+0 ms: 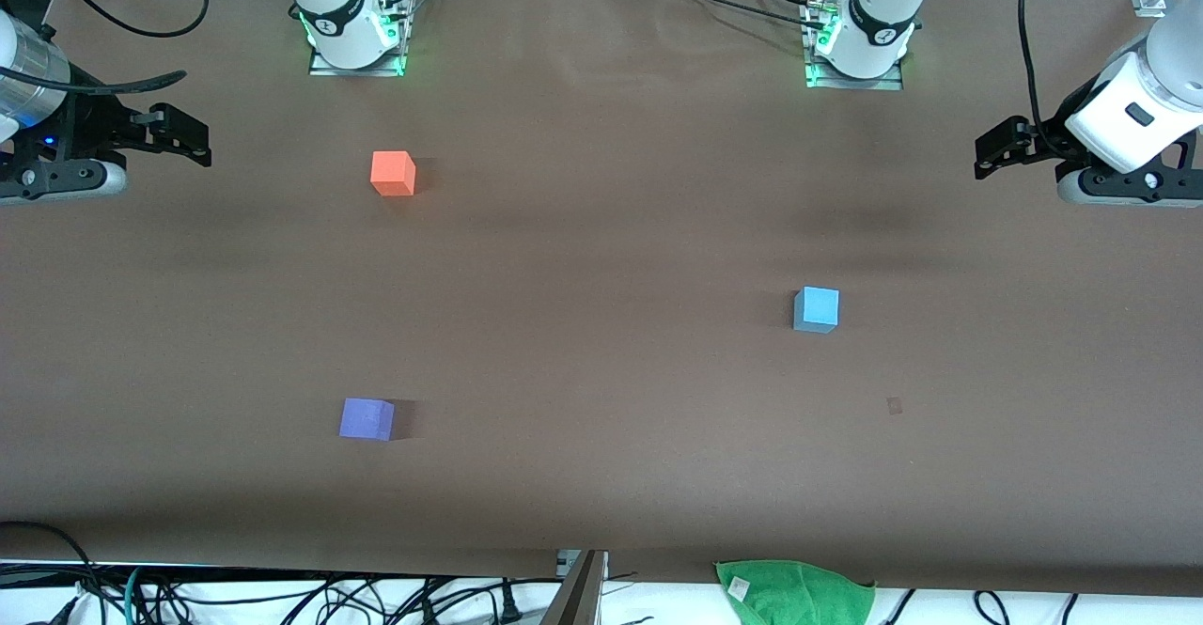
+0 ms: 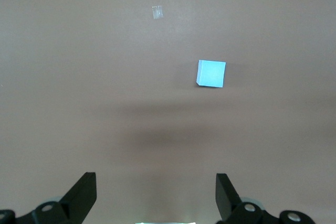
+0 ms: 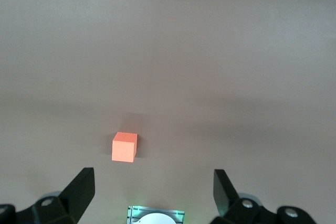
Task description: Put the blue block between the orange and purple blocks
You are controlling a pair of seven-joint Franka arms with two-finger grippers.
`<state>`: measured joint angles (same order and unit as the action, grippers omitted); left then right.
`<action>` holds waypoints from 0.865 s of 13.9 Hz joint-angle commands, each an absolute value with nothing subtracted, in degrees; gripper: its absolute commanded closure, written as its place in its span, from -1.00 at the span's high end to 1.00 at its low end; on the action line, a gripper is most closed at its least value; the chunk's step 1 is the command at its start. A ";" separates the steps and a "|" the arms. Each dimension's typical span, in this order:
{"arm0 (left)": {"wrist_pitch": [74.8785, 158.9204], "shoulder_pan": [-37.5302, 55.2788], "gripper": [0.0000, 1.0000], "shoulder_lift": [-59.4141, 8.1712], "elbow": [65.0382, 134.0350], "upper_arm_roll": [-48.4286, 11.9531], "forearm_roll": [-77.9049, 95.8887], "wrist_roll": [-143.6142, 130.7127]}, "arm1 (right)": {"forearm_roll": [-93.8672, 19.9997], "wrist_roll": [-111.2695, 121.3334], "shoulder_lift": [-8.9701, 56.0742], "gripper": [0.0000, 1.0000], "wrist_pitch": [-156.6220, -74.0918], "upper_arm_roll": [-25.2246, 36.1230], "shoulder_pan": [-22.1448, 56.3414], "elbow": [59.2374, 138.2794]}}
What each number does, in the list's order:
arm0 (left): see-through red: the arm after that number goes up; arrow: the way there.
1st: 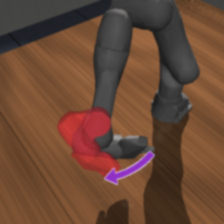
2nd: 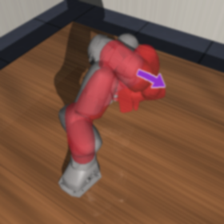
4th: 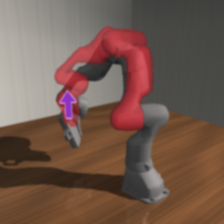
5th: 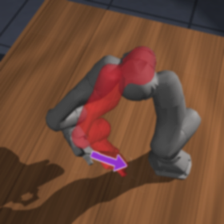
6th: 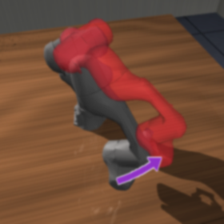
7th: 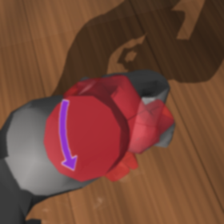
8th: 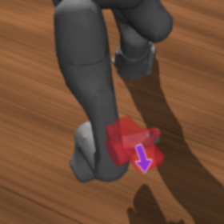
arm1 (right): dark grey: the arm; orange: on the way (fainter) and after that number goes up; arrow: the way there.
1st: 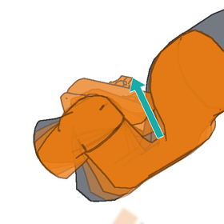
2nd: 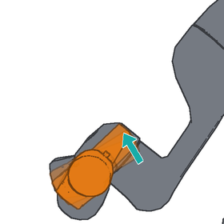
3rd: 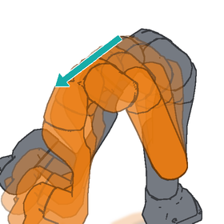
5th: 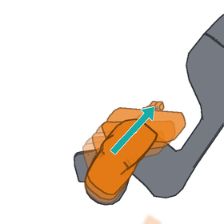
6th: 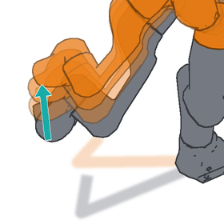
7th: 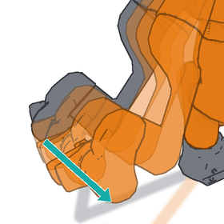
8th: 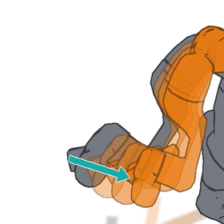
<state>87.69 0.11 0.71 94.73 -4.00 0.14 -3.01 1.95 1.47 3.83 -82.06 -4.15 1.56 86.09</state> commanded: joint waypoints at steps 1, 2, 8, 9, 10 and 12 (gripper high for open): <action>86.14 0.00 1.00 0.53 94.04 -4.13 0.79 -3.51 | 1.05 0.79 4.31 1.00 -81.74 -4.13 1.32 84.81; 85.87 0.00 1.00 0.44 94.13 -4.13 0.79 -3.43 | 1.05 0.79 4.31 1.00 -81.74 -4.13 1.32 84.81; 85.87 0.00 1.00 0.44 94.13 -4.22 0.79 -2.99 | 0.97 0.79 4.31 1.00 -81.74 -4.13 1.41 84.81; 85.87 0.35 1.00 0.27 94.13 -4.31 0.79 -2.99 | 0.97 0.79 4.39 1.00 -81.74 -4.13 1.32 84.81; 85.96 0.79 1.00 -0.61 94.13 -4.48 0.70 -2.99 | 0.97 0.79 4.31 1.00 -81.74 -4.13 1.32 84.81; 86.22 0.88 1.00 -4.64 94.04 -6.67 0.70 -3.16 | 0.88 0.79 4.39 1.00 -81.91 -4.13 1.32 84.81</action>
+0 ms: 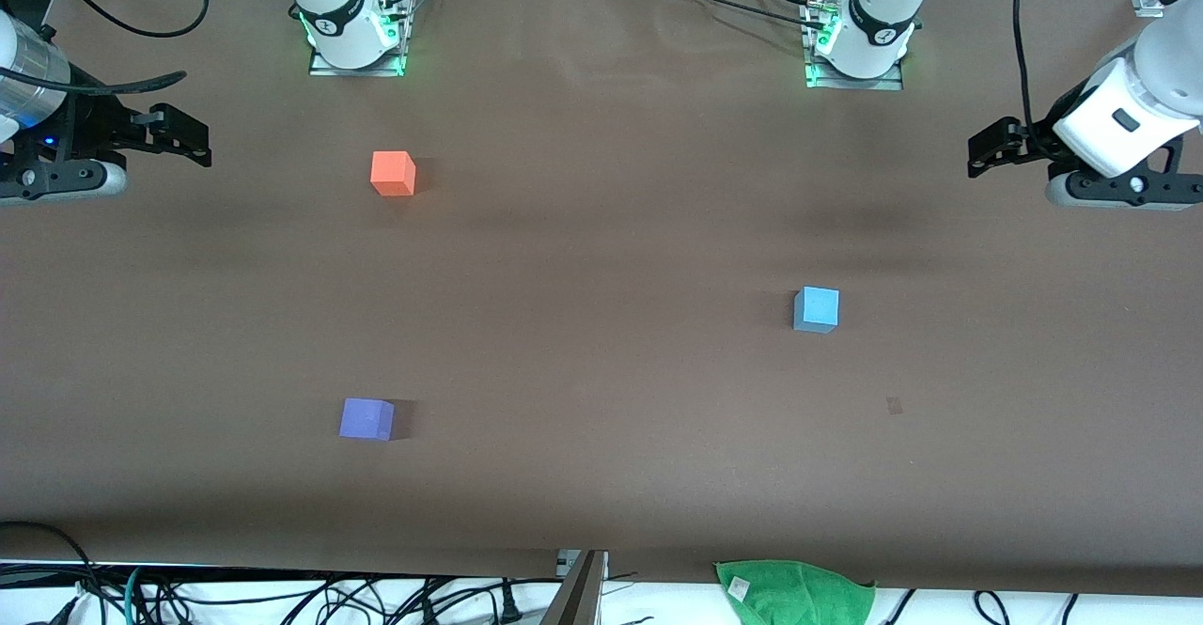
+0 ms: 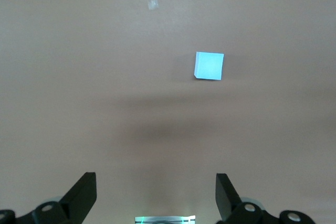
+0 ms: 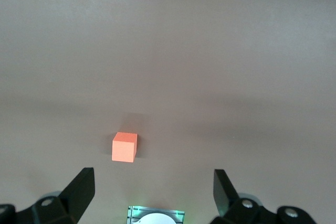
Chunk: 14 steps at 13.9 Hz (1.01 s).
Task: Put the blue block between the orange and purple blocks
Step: 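Reach the left gripper down to the light-blue cube and grasp it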
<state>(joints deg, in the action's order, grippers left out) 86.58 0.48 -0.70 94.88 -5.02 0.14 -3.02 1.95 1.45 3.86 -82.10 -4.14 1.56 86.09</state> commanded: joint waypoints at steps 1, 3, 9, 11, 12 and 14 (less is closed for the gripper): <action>86.57 0.97 1.00 -7.09 93.96 -6.94 0.70 -3.51 | 0.88 0.79 4.39 1.00 -82.09 -4.13 1.32 84.81; 89.89 1.75 1.00 -12.19 93.96 -7.91 0.70 -3.69 | 0.88 0.79 4.39 1.00 -82.18 -4.13 1.32 84.81; 112.80 3.51 1.00 -24.25 100.52 -8.17 0.70 -4.56 | 0.88 0.70 4.39 1.00 -82.18 -4.13 1.32 84.81; 126.05 4.83 1.00 -25.14 108.68 -8.26 -0.08 -5.01 | 0.88 0.70 4.39 1.00 -82.18 -4.13 1.32 84.81; 130.39 5.09 1.00 -25.48 111.07 -8.17 -0.26 -5.18 | 0.88 0.70 4.39 1.00 -82.18 -4.13 1.32 84.81; 133.76 5.45 1.00 -27.06 112.06 -8.17 -0.96 -5.19 | 0.79 0.70 4.39 1.00 -82.18 -4.13 1.32 84.81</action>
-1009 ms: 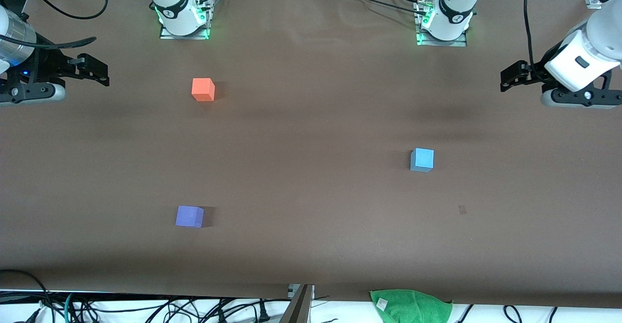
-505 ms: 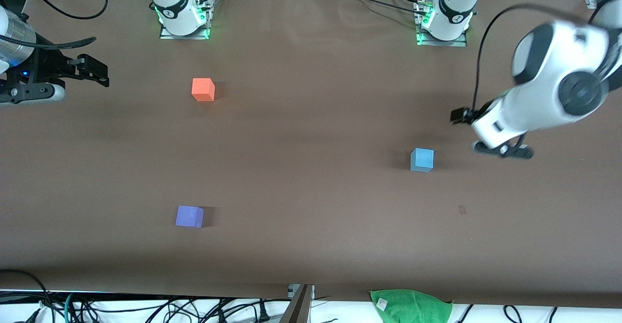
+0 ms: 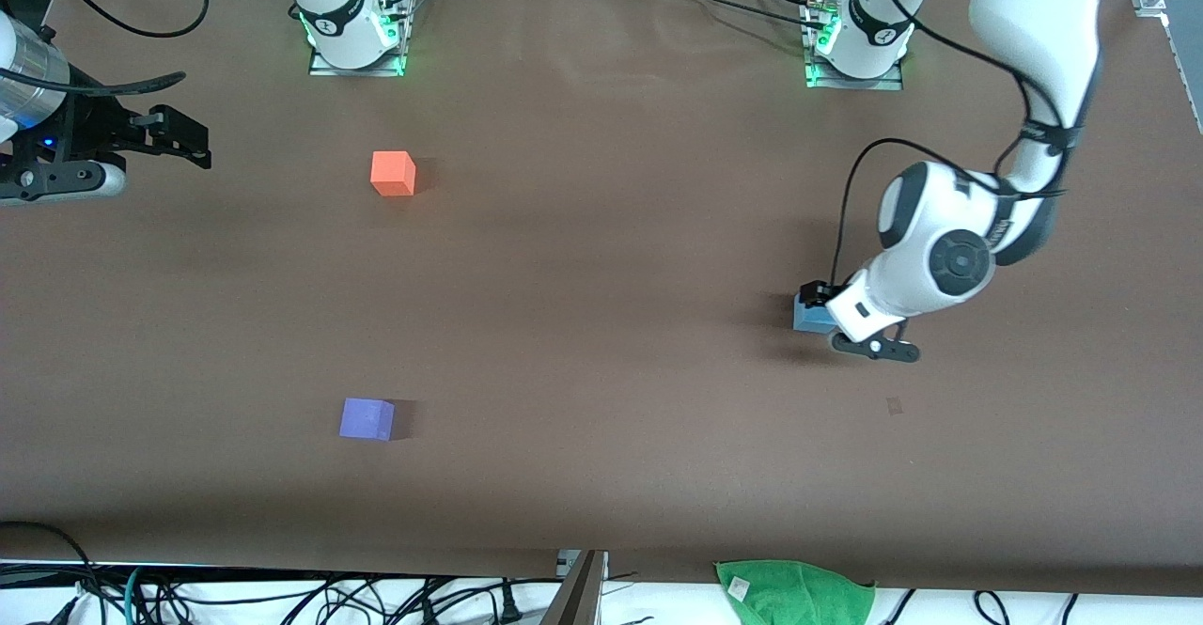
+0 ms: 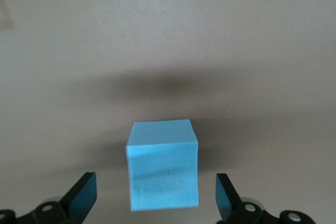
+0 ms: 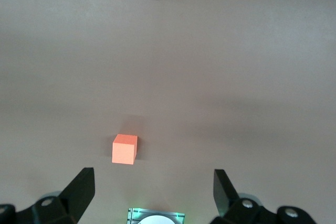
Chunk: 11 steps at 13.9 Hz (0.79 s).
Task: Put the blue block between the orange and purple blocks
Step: 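Reach the left gripper down to the light-blue cube and grasp it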
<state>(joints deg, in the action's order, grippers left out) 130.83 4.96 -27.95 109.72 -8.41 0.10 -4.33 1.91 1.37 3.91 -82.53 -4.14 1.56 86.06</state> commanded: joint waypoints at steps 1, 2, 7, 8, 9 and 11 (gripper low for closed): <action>135.07 5.80 1.00 -27.85 112.50 -8.17 -1.14 -5.36 | 0.79 0.70 4.39 1.00 -82.18 -4.13 1.32 84.81; 137.09 6.15 1.00 -28.38 113.28 -8.17 -1.14 -5.36 | 0.79 0.70 4.39 1.00 -82.18 -4.13 1.32 84.81; 142.47 6.15 0.14 -30.85 114.79 -8.17 -4.47 -5.45 | 0.70 0.70 4.57 1.00 -82.27 -4.04 1.32 84.81; 142.47 6.15 -0.39 -30.68 114.79 -8.17 -5.18 -5.88 | 0.70 0.70 4.57 1.00 -82.27 -4.04 1.32 84.81; 142.30 6.15 -0.73 -30.24 114.79 -8.17 -5.27 -6.24 | 0.70 0.70 4.66 1.00 -82.18 -4.04 1.32 84.81; 139.07 6.15 -0.90 -27.00 114.35 -8.17 -5.27 -6.15 | 0.70 0.70 4.75 1.00 -82.26 -4.04 1.32 84.81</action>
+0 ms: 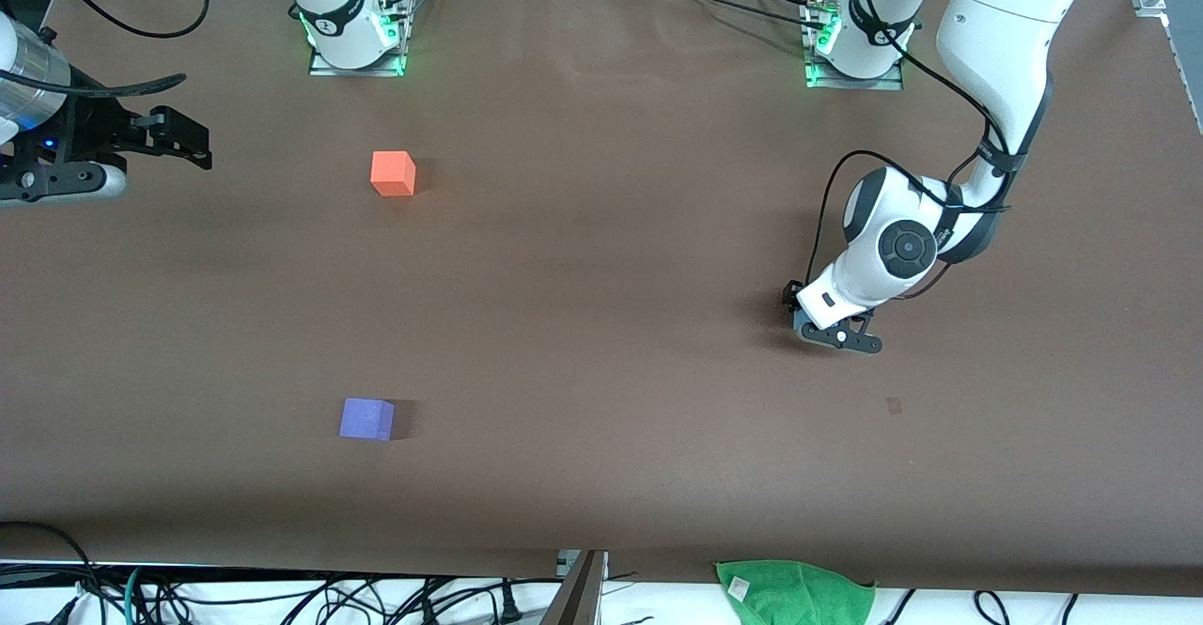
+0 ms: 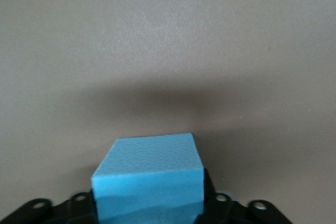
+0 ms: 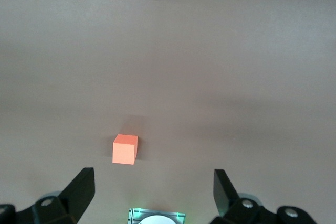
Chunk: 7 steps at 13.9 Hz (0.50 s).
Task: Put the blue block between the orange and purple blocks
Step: 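Reach the left gripper down to the light-blue cube and grasp it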
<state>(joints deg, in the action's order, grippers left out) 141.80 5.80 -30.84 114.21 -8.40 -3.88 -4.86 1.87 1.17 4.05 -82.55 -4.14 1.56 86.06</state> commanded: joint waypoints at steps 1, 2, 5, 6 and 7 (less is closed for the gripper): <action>134.52 6.24 -1.00 -24.89 113.04 -8.35 -5.27 -6.24 | 0.70 0.70 4.75 1.00 -82.27 -4.04 1.32 84.73; 130.04 6.33 -1.00 -23.13 111.03 -9.65 -5.19 -6.59 | 0.79 0.70 4.75 1.00 -82.27 -4.04 1.32 84.73; 119.81 7.72 -0.98 -22.76 102.86 -15.45 -5.19 -12.89 | 0.70 0.70 4.75 1.00 -82.27 -4.04 1.32 84.73; 119.62 10.26 -0.98 -23.29 100.57 -16.51 -5.19 -16.92 | 0.70 0.79 4.75 1.00 -82.61 -4.04 1.32 84.73; 119.53 14.11 -0.98 -24.86 97.85 -16.44 -5.19 -21.49 | 0.79 0.79 4.75 1.00 -82.70 -4.04 1.32 84.73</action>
<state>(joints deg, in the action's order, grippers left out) 121.21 8.41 -21.84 103.08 -16.06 -3.98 -14.15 1.83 1.15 4.14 -82.75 -4.09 1.55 86.05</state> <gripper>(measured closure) 0.427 0.000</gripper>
